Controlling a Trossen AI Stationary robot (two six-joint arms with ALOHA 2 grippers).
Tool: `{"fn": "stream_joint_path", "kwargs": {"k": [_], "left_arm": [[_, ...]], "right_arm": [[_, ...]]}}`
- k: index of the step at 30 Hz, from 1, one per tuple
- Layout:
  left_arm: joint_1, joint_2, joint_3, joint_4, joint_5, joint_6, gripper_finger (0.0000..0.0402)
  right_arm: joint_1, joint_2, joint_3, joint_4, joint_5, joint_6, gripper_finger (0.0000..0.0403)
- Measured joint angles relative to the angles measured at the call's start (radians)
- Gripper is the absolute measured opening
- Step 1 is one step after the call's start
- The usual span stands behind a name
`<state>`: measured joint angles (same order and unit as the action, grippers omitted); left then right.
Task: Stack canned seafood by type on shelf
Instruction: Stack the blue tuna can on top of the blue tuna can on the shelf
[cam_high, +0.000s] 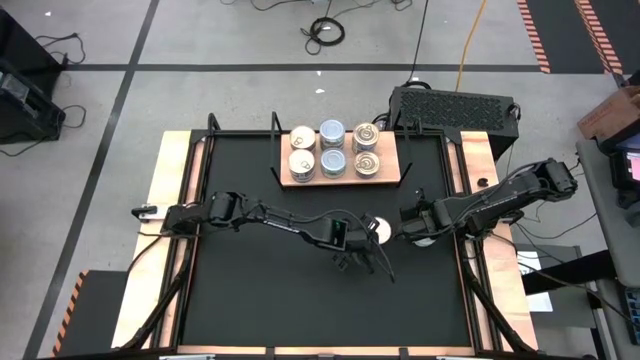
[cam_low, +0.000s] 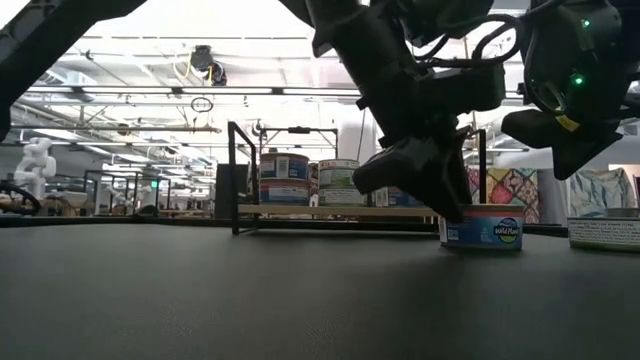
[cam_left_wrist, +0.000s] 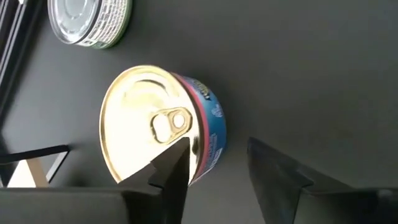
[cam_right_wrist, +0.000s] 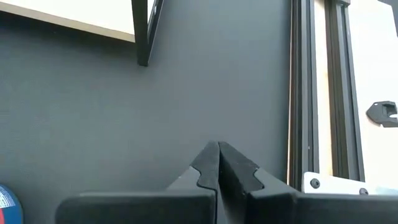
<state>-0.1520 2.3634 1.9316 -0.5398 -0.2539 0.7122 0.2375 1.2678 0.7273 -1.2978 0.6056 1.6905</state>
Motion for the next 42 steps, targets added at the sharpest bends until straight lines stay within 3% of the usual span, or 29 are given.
{"fn": "stream_joint_path", "kwargs": {"k": [19,24,32,42], "left_arm": [[0.013,0.006,-0.029,0.054,-0.052,-0.014,0.0164],[0.011,0.006,-0.029,0.062,-0.068,-0.019,0.0121],[0.009,0.005,-0.029,0.067,-0.071,-0.025,0.0010],[-0.054,-0.003,-0.031,0.028,-0.197,-0.028,0.0002]], "right_arm": [[0.000,0.000,0.000,-0.019,0.027,0.025,0.0000],[0.000,0.000,0.000,-0.019,0.045,0.041,0.0000],[0.000,0.000,0.000,-0.023,0.051,0.053,0.0000],[0.047,0.000,0.084,-0.189,0.095,0.116,0.0000]]}}
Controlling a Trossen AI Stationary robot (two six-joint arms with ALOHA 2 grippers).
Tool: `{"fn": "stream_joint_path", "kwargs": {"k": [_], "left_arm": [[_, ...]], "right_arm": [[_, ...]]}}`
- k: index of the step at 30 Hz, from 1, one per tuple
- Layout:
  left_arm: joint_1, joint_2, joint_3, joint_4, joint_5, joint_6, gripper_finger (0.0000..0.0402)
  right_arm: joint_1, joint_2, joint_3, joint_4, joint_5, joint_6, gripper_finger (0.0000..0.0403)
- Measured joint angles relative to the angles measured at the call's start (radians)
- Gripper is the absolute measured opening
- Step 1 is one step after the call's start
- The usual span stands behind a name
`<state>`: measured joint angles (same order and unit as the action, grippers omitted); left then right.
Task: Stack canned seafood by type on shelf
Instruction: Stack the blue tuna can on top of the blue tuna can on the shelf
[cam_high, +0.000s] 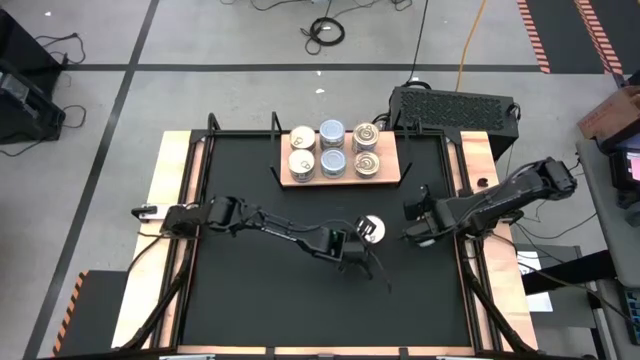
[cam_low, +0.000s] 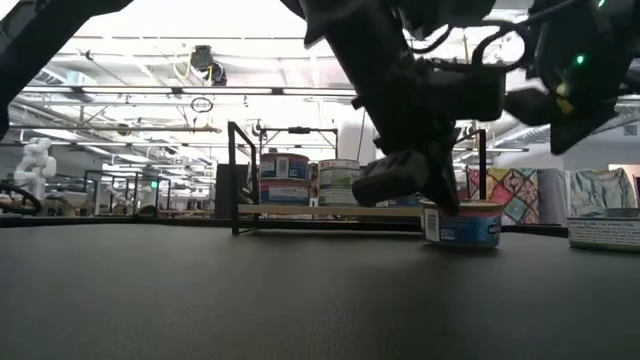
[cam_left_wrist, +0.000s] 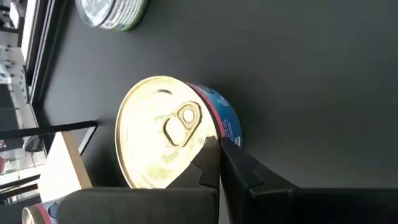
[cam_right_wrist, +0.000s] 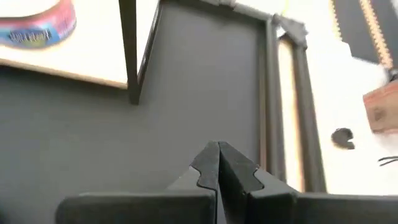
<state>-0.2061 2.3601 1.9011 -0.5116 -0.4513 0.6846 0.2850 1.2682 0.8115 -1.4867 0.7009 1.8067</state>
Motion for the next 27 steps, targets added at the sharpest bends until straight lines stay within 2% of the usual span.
{"fn": "stream_joint_path", "kwargs": {"k": [3,7,13,18,27], "left_arm": [[-0.020,-0.030,-0.002,-0.043,0.006,-0.041,0.0001],[-0.036,-0.081,-0.001,-0.112,0.012,-0.100,0.0001],[-0.032,-0.153,-0.001,-0.206,0.007,-0.149,0.0000],[0.003,-0.206,0.001,-0.209,0.003,-0.147,0.0000],[0.143,-0.226,0.000,-0.178,0.004,-0.100,0.0000]], "right_arm": [[0.042,-0.001,0.058,-0.089,0.009,0.040,0.0000],[0.106,-0.027,0.109,-0.072,0.037,-0.057,0.0000],[0.244,-0.050,0.152,-0.074,0.161,-0.033,0.0000],[0.347,-0.047,0.140,0.049,0.260,-0.038,0.0000],[0.471,0.011,0.137,0.283,0.448,-0.122,0.0000]]}}
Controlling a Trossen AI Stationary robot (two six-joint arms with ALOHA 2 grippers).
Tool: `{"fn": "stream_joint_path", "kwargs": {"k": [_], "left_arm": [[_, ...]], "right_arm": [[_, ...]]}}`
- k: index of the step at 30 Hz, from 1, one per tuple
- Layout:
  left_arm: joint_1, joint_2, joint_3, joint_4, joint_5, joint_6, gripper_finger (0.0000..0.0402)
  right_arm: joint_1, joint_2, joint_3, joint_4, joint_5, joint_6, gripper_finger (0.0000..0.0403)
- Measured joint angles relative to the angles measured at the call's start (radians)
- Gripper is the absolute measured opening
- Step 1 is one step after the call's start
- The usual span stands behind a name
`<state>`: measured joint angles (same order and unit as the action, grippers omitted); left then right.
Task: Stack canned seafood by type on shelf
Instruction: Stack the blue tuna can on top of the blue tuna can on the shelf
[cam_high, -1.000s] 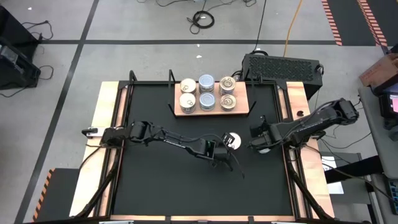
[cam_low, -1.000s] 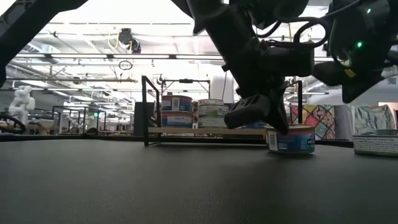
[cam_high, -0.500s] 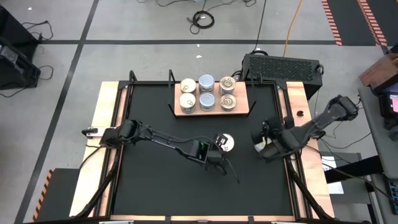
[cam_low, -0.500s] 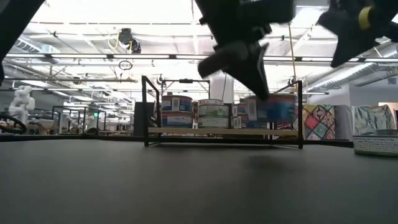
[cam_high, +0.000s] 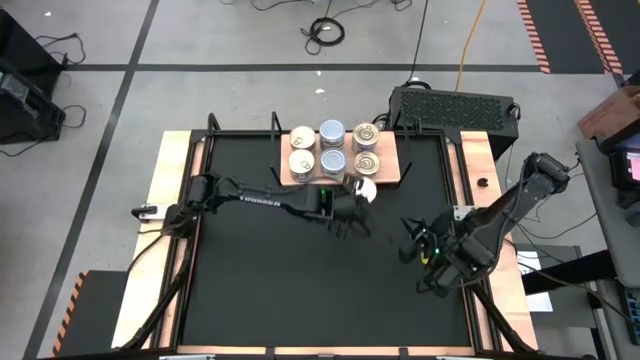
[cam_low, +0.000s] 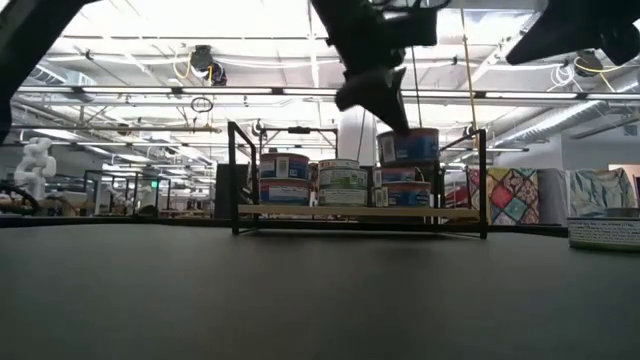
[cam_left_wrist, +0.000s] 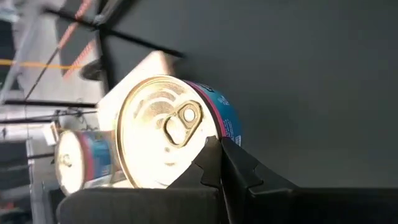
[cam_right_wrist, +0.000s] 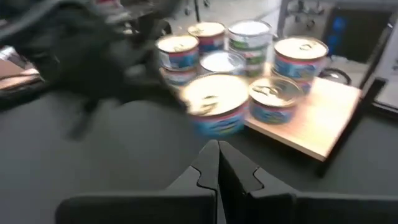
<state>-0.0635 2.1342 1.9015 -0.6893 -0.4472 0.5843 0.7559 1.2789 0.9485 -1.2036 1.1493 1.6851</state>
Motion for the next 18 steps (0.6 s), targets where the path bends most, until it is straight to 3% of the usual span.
{"fn": "stream_joint_path", "kwargs": {"k": [10,18], "left_arm": [[0.098,0.005,0.001,0.209,0.030,0.107,0.0000],[0.183,0.012,0.000,0.214,0.106,0.086,0.0000]], "right_arm": [[0.018,0.064,0.000,0.019,0.030,-0.021,0.0000],[0.017,0.060,-0.001,-0.002,0.030,-0.025,0.0000]]}}
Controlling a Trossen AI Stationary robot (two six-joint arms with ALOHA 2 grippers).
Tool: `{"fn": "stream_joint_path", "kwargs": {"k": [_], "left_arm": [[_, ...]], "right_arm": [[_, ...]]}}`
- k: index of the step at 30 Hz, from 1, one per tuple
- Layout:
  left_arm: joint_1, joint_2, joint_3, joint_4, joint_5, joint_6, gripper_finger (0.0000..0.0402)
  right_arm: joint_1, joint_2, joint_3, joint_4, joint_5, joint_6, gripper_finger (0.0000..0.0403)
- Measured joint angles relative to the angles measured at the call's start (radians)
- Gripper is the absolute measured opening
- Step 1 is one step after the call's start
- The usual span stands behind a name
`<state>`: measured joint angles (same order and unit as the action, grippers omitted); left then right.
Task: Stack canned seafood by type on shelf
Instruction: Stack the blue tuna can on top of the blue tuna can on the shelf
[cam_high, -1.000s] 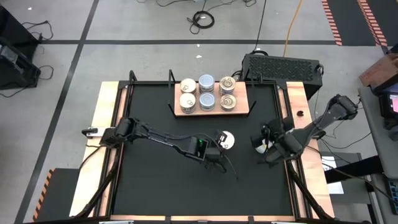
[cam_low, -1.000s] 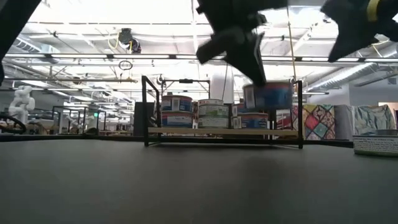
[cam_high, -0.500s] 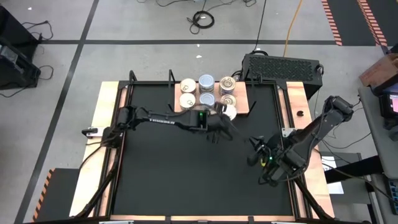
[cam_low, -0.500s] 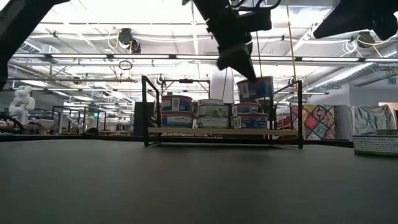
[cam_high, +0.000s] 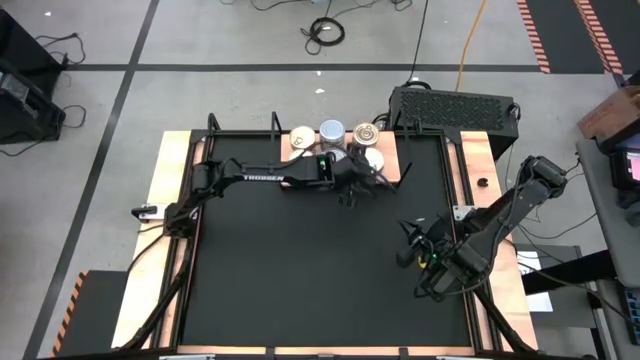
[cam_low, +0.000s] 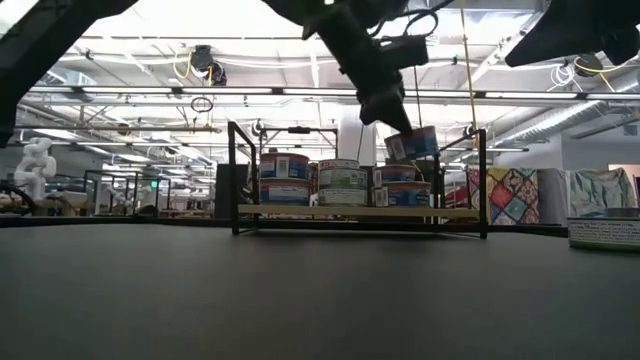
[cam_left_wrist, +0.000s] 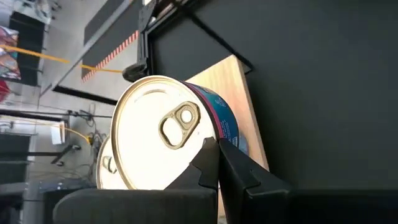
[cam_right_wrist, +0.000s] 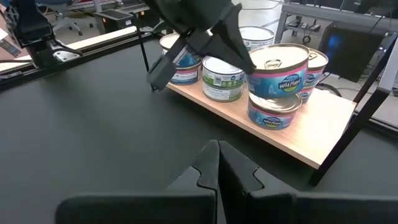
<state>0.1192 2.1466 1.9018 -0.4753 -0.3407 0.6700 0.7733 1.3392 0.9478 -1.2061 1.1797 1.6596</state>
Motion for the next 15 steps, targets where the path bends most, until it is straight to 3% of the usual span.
{"fn": "stream_joint_path", "kwargs": {"k": [5,15], "left_arm": [[0.048,0.000,0.000,-0.004,0.077,-0.014,0.0000],[0.084,0.033,0.001,-0.003,0.117,-0.036,0.0000]], "right_arm": [[-0.002,0.000,0.000,-0.001,0.000,0.000,0.0000],[-0.002,0.000,0.000,-0.001,0.002,0.002,0.0000]]}}
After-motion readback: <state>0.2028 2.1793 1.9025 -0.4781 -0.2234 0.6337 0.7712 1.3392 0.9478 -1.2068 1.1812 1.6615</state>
